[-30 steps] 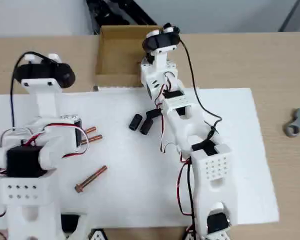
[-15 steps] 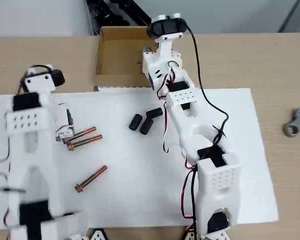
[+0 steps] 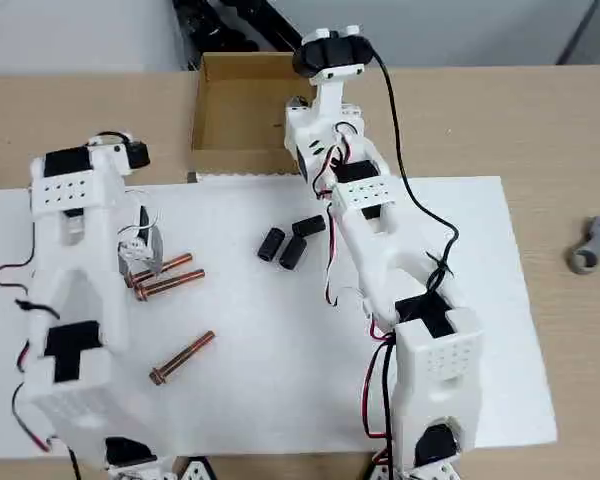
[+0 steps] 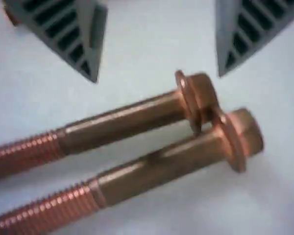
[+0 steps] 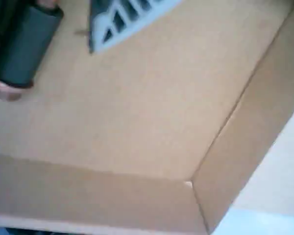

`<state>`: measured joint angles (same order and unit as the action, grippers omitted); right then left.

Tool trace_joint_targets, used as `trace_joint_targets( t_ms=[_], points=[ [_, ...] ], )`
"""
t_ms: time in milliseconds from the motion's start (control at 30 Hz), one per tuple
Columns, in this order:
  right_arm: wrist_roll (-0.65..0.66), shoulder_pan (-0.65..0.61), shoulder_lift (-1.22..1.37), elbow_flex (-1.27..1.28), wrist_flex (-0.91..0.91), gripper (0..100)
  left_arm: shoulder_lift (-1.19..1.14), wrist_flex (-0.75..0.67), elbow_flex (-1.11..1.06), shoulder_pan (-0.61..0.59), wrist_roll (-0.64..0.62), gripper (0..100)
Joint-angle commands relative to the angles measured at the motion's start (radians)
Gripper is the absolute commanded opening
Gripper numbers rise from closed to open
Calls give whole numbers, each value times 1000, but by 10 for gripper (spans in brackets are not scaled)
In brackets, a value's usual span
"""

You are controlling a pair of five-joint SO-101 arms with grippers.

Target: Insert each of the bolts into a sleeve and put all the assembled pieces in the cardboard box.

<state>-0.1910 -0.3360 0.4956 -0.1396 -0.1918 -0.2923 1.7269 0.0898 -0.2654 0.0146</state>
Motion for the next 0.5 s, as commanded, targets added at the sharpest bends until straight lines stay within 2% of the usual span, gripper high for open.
trace_joint_targets(
  t_ms=[0, 167, 467],
  points=[
    [-9, 10, -70, -38, -4, 173, -44, 11, 77, -5, 64, 148],
    [-9, 10, -70, -38, -4, 173, -97, 11, 166, -14, 215, 148],
    [-9, -15, -74, -38, -58, 173, -186, 11, 249, -12, 654, 148]
  ],
)
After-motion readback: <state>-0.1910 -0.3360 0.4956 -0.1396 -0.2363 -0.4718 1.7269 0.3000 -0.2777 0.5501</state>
